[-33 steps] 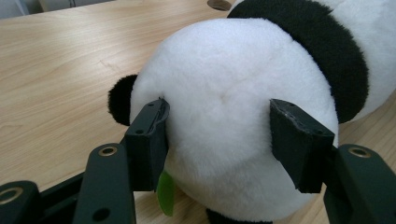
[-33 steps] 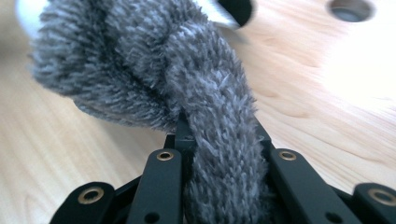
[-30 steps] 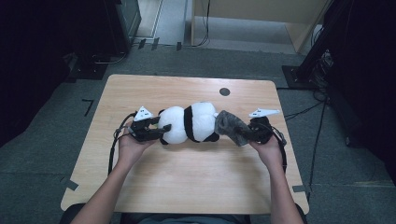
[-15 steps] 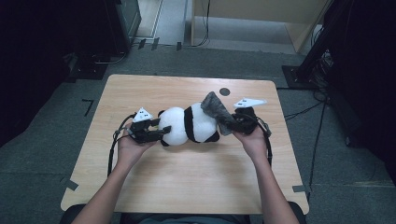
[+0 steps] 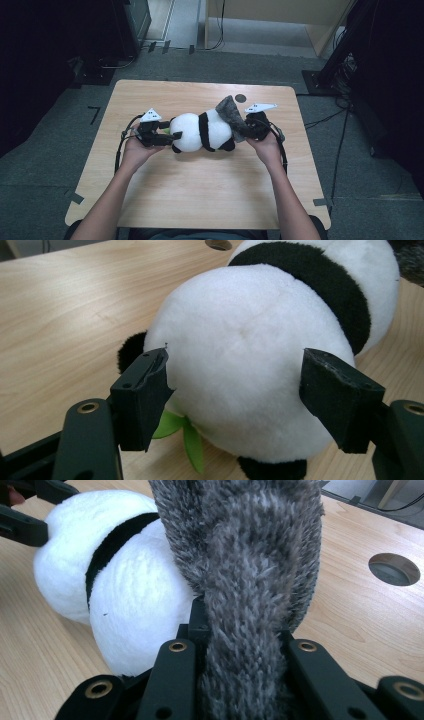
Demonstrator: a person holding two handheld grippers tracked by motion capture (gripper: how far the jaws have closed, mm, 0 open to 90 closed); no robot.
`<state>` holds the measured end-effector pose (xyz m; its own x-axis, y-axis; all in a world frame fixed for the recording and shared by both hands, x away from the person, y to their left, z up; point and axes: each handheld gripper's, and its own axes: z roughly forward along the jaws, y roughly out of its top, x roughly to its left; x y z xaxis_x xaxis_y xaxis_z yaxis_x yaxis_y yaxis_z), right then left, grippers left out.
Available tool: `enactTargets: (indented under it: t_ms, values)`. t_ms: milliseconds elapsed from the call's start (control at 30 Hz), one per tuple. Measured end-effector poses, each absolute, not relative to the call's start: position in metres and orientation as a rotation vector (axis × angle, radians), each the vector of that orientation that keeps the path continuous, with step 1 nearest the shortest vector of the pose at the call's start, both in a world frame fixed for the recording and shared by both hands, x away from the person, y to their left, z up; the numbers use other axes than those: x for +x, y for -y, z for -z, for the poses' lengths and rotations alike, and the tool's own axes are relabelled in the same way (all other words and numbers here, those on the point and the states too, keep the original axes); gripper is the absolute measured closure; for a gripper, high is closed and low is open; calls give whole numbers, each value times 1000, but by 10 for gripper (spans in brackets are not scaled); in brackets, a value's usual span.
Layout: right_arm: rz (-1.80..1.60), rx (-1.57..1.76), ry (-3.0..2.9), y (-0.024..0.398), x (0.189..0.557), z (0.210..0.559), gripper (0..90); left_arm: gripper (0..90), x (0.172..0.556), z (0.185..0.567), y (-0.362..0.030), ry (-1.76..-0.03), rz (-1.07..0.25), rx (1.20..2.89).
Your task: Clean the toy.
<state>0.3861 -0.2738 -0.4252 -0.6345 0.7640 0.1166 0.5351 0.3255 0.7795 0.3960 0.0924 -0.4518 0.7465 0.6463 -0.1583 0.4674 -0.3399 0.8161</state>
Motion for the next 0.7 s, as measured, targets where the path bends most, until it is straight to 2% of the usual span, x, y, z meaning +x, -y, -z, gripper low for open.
enactTargets:
  t_ms: [333,433,700]
  values:
    - [-1190,1138,-2337,276,388,427,748,290,425,450,-105,-717,-167,2043]
    - [-1188,1129,-2342,277,388,428,748,298,429,451,-112,-717,-137,2007]
    - [-1185,1113,-2346,278,389,429,747,362,435,453,-126,-777,-208,1999]
